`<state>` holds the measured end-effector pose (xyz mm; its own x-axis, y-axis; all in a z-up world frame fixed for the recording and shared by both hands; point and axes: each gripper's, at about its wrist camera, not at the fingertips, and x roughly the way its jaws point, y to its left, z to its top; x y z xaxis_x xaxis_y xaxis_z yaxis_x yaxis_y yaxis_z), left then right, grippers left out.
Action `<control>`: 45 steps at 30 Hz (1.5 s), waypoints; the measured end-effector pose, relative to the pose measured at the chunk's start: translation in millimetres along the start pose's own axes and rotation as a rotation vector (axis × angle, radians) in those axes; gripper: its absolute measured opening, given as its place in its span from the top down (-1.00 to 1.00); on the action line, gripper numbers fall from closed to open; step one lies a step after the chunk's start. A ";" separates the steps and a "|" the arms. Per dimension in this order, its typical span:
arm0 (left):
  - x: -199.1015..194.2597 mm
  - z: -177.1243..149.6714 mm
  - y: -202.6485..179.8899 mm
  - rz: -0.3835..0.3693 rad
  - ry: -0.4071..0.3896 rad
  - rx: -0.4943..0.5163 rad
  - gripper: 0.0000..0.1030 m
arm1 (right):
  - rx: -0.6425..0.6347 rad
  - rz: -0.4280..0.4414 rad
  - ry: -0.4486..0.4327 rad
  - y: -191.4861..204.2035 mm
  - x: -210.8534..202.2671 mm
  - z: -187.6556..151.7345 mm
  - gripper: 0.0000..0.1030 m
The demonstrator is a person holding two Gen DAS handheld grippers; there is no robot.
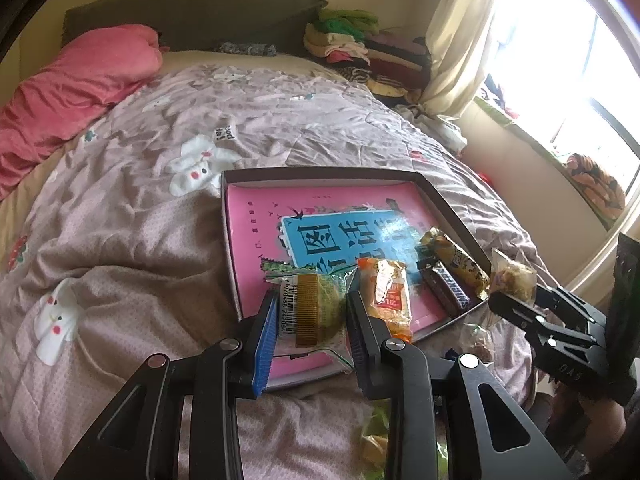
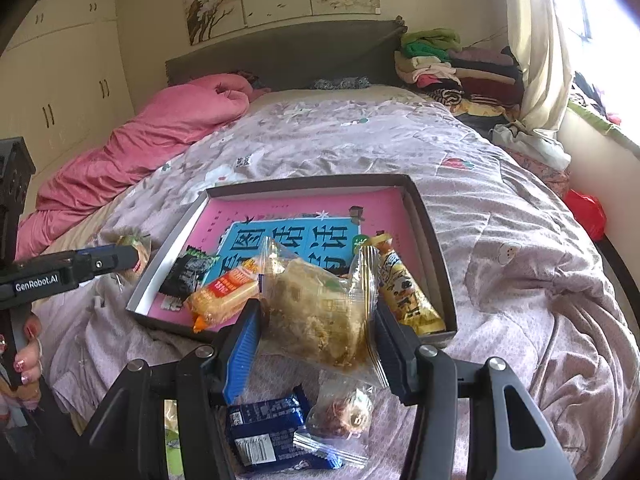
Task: Organize snacks
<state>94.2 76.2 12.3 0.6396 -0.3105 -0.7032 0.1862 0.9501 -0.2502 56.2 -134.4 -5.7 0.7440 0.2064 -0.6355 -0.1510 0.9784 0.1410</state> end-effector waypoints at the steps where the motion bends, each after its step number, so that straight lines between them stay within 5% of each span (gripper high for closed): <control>1: 1.0 -0.2 -0.7 -0.002 0.001 0.001 0.34 | 0.003 0.000 -0.004 -1.1 -0.4 1.4 -0.06; 45: 49.6 -7.5 -0.3 0.019 0.084 0.015 0.34 | 0.068 0.021 -0.027 -8.2 25.0 27.4 -0.07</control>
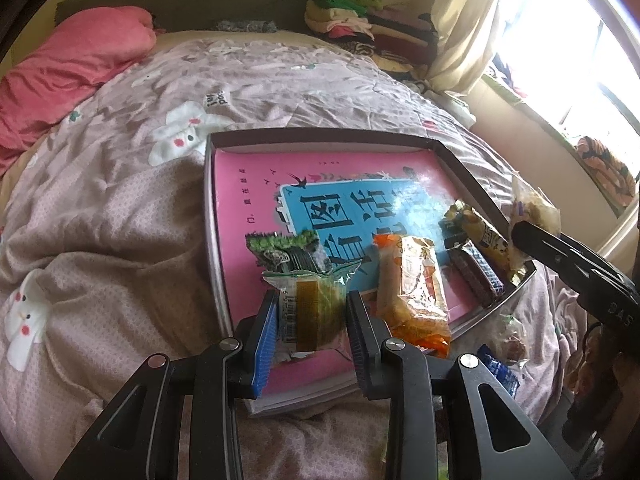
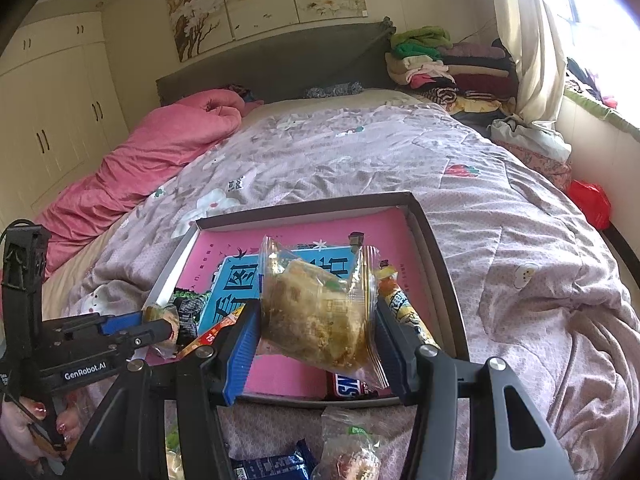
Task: Organize snacks
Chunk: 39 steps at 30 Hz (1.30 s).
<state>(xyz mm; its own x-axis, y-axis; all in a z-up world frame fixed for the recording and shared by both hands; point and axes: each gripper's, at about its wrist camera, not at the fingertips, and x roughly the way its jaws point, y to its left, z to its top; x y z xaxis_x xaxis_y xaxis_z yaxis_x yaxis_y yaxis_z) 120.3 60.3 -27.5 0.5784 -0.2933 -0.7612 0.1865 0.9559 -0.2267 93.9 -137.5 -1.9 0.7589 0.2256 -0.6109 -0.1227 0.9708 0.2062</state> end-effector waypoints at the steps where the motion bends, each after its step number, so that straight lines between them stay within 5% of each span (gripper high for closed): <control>1: 1.2 -0.2 -1.4 -0.001 0.002 0.004 0.34 | 0.000 0.001 0.004 0.6 2.2 -0.2 -0.07; 39: 15.9 2.7 10.3 0.010 0.030 -0.037 0.34 | -0.097 0.063 0.111 48.6 57.9 -18.5 -0.06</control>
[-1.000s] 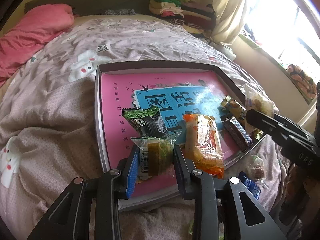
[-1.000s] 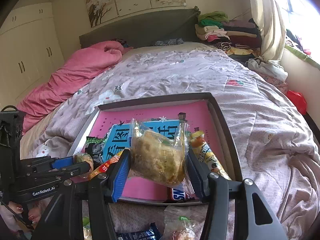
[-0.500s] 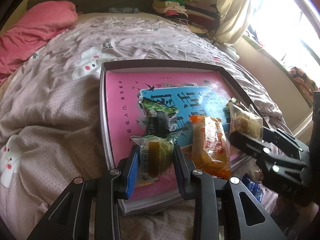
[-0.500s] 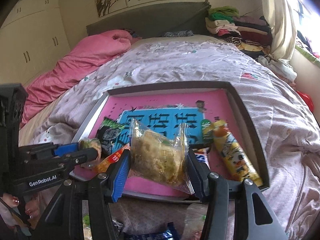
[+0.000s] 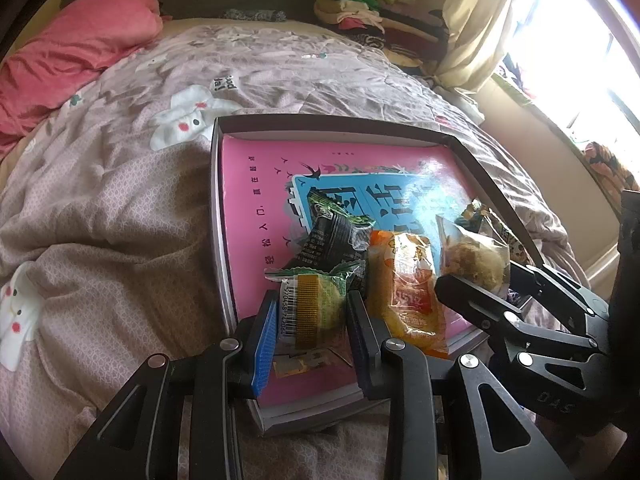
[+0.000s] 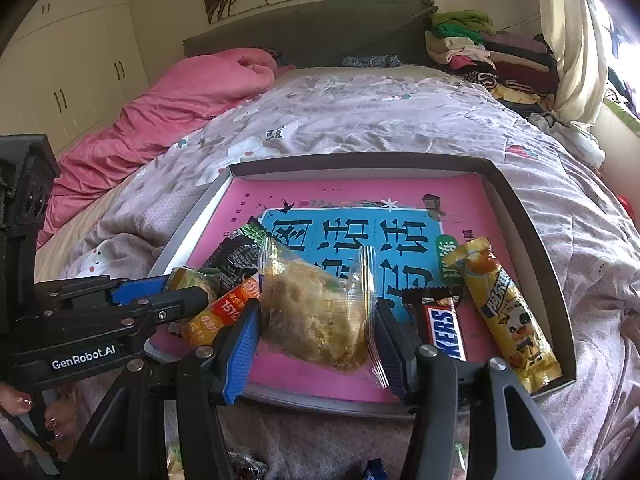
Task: Organize snacks
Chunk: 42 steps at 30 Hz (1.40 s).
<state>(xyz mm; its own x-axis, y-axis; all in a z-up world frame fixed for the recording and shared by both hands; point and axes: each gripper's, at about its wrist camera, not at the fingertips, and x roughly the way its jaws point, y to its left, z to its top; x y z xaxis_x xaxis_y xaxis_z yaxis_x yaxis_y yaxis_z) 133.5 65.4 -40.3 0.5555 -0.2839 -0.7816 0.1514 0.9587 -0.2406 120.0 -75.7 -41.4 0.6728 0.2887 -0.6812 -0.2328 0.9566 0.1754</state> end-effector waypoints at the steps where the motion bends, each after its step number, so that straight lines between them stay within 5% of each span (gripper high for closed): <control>1: -0.2 0.2 0.1 -0.001 -0.001 -0.002 0.34 | -0.001 0.000 0.000 0.1 0.1 0.1 -0.06; 16: 1.7 0.5 0.8 -0.005 -0.004 -0.003 0.34 | -0.028 -0.011 0.023 8.9 24.0 10.0 -0.07; 42: -1.5 -5.8 -8.6 -0.026 0.012 0.016 0.34 | 0.018 -0.017 0.060 -11.5 0.3 -9.1 -0.07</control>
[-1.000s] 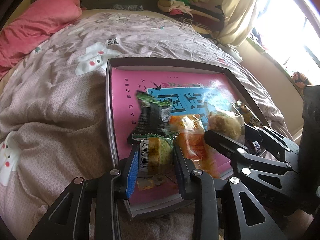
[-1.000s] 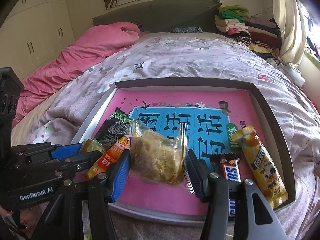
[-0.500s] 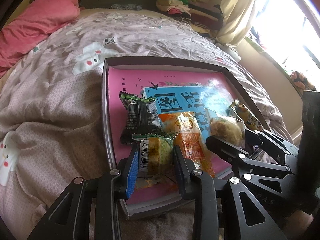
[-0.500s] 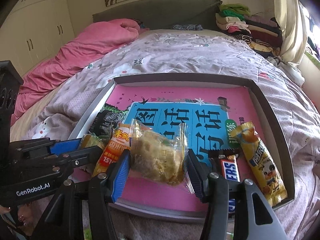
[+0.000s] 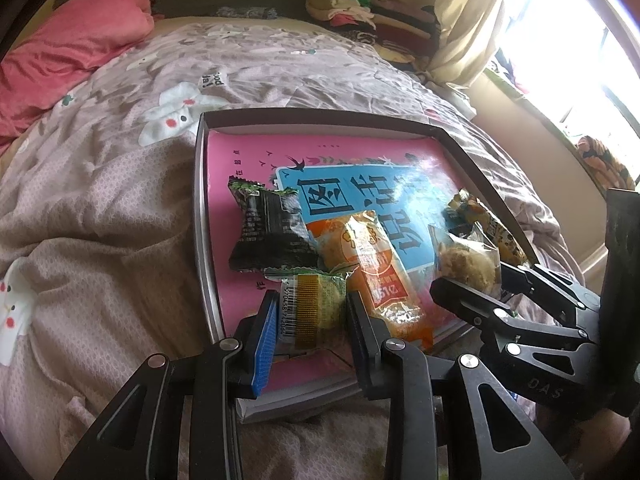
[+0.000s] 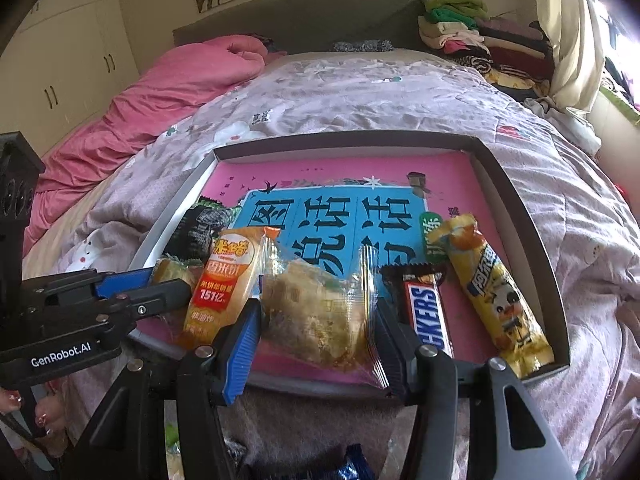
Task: Organize snacks
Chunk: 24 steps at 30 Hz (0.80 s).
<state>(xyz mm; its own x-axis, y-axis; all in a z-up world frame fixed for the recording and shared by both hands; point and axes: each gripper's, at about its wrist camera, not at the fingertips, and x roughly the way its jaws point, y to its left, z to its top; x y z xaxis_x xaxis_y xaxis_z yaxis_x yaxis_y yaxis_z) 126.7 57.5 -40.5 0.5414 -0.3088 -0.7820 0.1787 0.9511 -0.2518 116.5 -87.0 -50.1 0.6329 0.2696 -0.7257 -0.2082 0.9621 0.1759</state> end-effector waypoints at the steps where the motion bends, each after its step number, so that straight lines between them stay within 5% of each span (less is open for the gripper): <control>1: -0.1 -0.2 -0.5 -0.001 0.001 0.002 0.34 | -0.002 0.000 0.002 -0.1 -0.8 -1.1 -0.07; 24: -0.4 -2.7 -7.5 -0.015 0.002 0.024 0.34 | -0.022 0.018 0.012 -1.2 -0.1 -3.7 -0.09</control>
<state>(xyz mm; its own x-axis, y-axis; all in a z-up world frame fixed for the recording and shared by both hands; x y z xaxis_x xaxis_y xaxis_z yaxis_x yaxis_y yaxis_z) 122.9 50.5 -39.8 0.5369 -0.3225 -0.7796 0.2065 0.9462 -0.2493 113.9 -88.3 -52.7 0.6199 0.2865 -0.7305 -0.2360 0.9559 0.1746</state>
